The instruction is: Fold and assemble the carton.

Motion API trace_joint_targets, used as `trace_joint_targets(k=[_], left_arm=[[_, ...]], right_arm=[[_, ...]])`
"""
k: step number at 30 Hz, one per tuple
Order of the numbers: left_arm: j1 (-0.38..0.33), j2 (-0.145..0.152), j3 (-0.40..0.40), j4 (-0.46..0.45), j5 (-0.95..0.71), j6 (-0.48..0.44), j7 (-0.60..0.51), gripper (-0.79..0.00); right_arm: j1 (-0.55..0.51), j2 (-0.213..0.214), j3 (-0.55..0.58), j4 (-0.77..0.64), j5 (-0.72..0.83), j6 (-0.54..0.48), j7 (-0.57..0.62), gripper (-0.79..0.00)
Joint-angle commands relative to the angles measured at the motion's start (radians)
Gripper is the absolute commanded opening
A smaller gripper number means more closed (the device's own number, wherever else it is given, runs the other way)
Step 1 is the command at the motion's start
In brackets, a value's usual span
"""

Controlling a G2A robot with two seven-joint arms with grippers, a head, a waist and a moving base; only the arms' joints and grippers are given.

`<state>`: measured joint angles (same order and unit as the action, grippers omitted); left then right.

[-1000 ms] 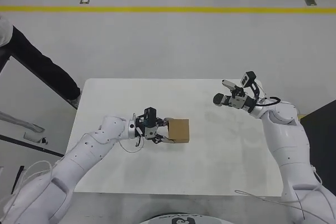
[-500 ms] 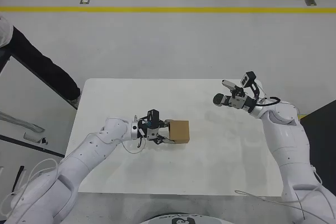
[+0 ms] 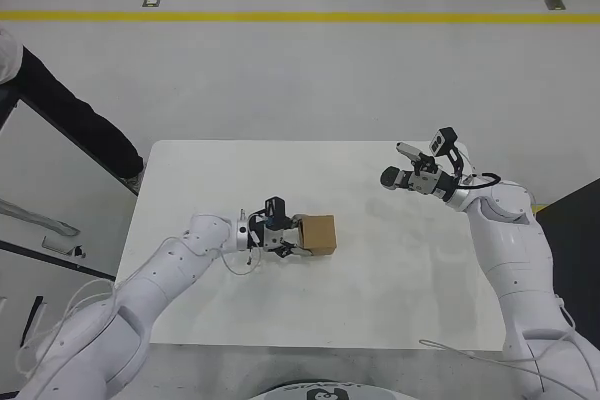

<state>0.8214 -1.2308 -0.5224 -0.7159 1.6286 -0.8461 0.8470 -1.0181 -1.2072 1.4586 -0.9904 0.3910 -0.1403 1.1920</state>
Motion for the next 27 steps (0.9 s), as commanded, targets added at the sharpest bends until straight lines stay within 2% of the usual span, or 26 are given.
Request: trace_joint_targets(k=[1,8,19,20,21,22,23,24,27], left_arm=[[-0.006,-0.01,0.009,0.022,0.004,0.01,0.015,-0.785],[-0.044,-0.038,0.032,0.101,0.032,0.048,0.071,-0.785],[-0.072,-0.083,0.063,0.211,0.04,0.042,0.114,-0.77],[-0.073,-0.087,0.066,0.22,0.039,0.042,0.116,-0.711],[-0.074,-0.09,0.067,0.228,0.037,0.04,0.12,-0.526],[-0.076,-0.094,0.068,0.237,0.035,0.04,0.123,-0.413],[-0.077,-0.097,0.07,0.245,0.035,0.038,0.125,-0.172],[-0.078,-0.1,0.071,0.252,0.034,0.037,0.129,0.0],[-0.08,-0.107,0.076,0.273,0.034,0.032,0.143,0.0]], right_arm=[[0.0,0.0,0.0,0.0,0.0,0.0,0.0,0.0],[0.0,0.0,0.0,0.0,0.0,0.0,0.0,0.0],[0.0,0.0,0.0,0.0,0.0,0.0,0.0,0.0],[0.0,0.0,0.0,0.0,0.0,0.0,0.0,0.0],[0.0,0.0,0.0,0.0,0.0,0.0,0.0,0.0],[0.0,0.0,0.0,0.0,0.0,0.0,0.0,0.0],[0.0,0.0,0.0,0.0,0.0,0.0,0.0,0.0],[0.0,0.0,0.0,0.0,0.0,0.0,0.0,0.0],[0.0,0.0,0.0,0.0,0.0,0.0,0.0,0.0]])
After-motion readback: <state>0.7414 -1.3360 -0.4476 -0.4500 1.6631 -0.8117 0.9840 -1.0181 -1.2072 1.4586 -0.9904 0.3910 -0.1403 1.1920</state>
